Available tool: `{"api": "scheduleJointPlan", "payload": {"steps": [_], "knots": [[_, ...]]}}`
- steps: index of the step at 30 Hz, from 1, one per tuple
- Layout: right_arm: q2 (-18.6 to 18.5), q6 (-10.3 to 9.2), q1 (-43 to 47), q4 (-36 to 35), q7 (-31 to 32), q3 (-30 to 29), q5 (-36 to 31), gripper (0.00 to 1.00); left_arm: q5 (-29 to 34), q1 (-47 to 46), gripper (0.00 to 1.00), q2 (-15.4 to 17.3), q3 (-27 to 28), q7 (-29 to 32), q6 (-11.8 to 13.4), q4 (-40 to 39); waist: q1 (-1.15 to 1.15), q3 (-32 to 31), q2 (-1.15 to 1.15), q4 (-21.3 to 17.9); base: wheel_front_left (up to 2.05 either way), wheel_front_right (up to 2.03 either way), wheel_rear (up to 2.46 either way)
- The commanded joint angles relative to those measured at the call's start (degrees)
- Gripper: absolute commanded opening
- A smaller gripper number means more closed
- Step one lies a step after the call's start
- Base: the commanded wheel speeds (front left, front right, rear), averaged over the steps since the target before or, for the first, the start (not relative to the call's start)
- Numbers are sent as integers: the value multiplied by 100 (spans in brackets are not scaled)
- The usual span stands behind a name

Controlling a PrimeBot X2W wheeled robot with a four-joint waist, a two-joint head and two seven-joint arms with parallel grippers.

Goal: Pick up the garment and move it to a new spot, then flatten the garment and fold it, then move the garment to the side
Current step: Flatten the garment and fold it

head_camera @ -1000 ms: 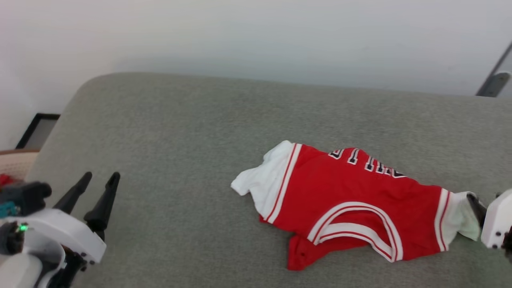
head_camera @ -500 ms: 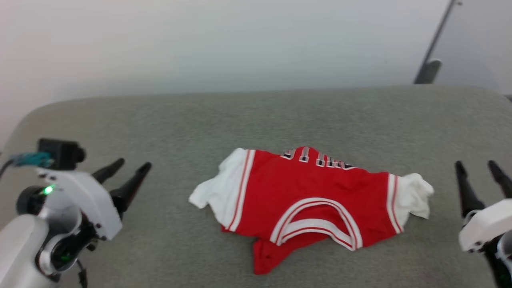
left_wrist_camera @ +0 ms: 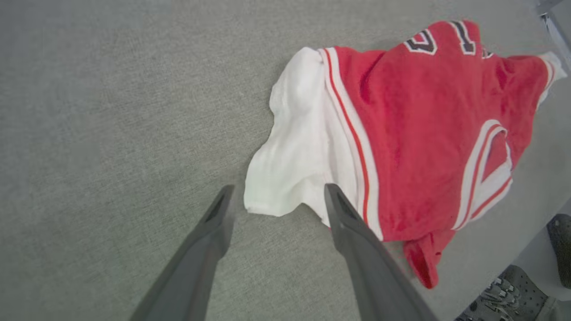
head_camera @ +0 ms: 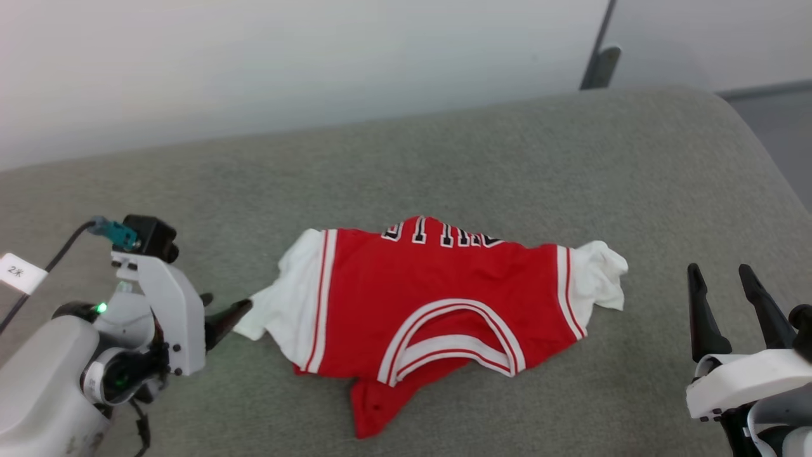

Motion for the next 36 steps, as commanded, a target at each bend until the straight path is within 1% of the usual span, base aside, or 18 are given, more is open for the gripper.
{"api": "scheduleJointPlan", "payload": {"steps": [1,5,9,17,20,21,22,23,24,25,27,30,33,36], "knots": [[37,-8,-37,-26,-43,26,3,100,69,-92,100,6,-36,63,-37,153,0,240,0,-222,0,0,0],[94,-8,-126,-67,-97,61,42,100,149,-228,100,-11,-139,104,-101,679,0,434,0,-344,0,0,0],[115,-8,-205,-73,-137,75,81,100,136,-379,100,-102,-194,36,-188,1134,0,613,0,-409,0,0,0],[152,-8,-299,-103,-153,99,46,100,126,-561,100,-304,-469,122,-269,1796,0,806,0,-421,0,0,0],[157,-8,-345,-91,-153,106,57,100,-182,-523,100,-491,-434,385,-260,2071,0,817,0,-395,0,0,0],[159,-8,-358,-92,-144,103,55,100,-231,-512,84,-530,-473,513,-264,2125,0,815,0,-385,0,0,0],[159,-8,-365,-98,-137,93,55,100,-292,-499,72,-563,-488,594,-265,2164,0,811,0,-371,0,0,0],[161,-8,-370,-107,-134,83,48,100,-346,-499,49,-610,-511,710,-268,2190,0,805,0,-355,0,0,0],[162,-8,-376,-116,-131,71,31,100,-369,-516,34,-645,-534,805,-274,2189,0,797,0,-336,0,0,0],[164,-8,-378,-125,-128,59,25,100,-395,-544,0,-679,-546,830,-277,2171,0,788,0,-315,0,0,0],[166,-8,-382,-133,-122,52,14,100,-395,-604,0,-665,-565,879,-279,2123,0,772,0,-283,0,0,0],[168,-8,-360,-129,-113,30,15,100,-373,-714,0,-616,-571,798,-284,1994,0,735,0,-213,0,0,0],[168,-8,-336,-102,-105,-3,1,100,-342,-770,0,-519,-565,765,-286,1923,0,658,0,-131,0,0,0],[169,-8,-285,-101,-71,-36,-37,100,-301,-744,0,-355,-537,709,-278,1855,0,552,0,-34,0,0,0]]}}
